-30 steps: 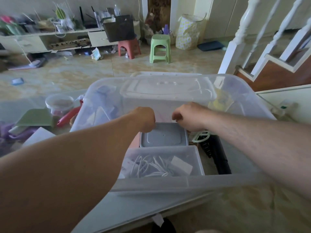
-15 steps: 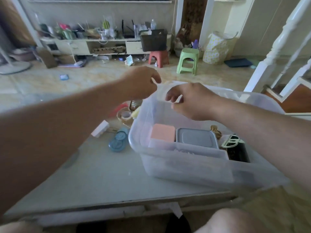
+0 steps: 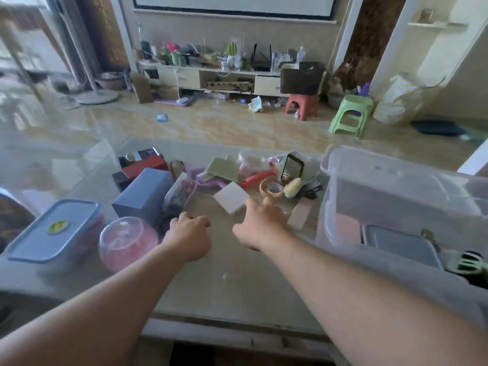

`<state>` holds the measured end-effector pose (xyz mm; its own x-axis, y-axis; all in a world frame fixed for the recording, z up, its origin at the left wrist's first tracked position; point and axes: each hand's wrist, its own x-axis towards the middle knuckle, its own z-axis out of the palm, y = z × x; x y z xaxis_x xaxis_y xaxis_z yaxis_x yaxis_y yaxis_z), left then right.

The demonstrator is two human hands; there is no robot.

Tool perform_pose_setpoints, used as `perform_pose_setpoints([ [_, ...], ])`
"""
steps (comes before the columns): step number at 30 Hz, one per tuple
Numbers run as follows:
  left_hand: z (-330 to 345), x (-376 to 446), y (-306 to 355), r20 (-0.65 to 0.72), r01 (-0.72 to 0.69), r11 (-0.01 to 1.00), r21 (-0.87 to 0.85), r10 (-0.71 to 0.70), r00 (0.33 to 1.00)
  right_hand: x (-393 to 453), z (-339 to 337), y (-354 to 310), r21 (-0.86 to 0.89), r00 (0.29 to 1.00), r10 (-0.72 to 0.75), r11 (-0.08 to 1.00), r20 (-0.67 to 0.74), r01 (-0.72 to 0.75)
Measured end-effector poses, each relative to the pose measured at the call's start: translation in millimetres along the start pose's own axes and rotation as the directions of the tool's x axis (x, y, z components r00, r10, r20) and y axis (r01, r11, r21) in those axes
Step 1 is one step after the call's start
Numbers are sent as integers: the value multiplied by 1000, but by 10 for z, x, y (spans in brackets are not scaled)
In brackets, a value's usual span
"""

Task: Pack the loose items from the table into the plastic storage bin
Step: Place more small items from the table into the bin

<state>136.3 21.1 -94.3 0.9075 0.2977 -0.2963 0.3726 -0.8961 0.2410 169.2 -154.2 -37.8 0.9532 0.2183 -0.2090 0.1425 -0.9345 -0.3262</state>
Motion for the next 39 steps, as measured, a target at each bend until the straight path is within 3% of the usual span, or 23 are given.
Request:
perform_pose_setpoints([
  [3,140,123,-109,-43,43,998,36,-42,998,271,262,152,-1,978,206,979,-25,-206],
  [6,209,240,-169,-82,20,999,50,-16,997,513,418,281,-3,953,300,954,-33,-300],
  [11,240,334,-115,-53,-169,985,-29,167,984,666,566,290,-77,943,329,940,-45,-332],
  [15,251,309,-40,70,-349,936,-49,352,933,689,611,289,-87,940,339,936,-29,-340],
  [19,213,255,-38,55,-217,968,129,212,976,572,588,322,-73,938,346,935,-8,-346],
  [23,205,172,26,46,-225,959,175,220,974,399,573,394,-44,958,286,957,-28,-287],
  [28,223,60,78,22,-188,961,202,188,982,177,496,369,-159,992,100,981,-80,-112],
  [39,239,8,38,85,-212,949,231,197,977,83,637,315,-58,997,8,998,72,-4],
])
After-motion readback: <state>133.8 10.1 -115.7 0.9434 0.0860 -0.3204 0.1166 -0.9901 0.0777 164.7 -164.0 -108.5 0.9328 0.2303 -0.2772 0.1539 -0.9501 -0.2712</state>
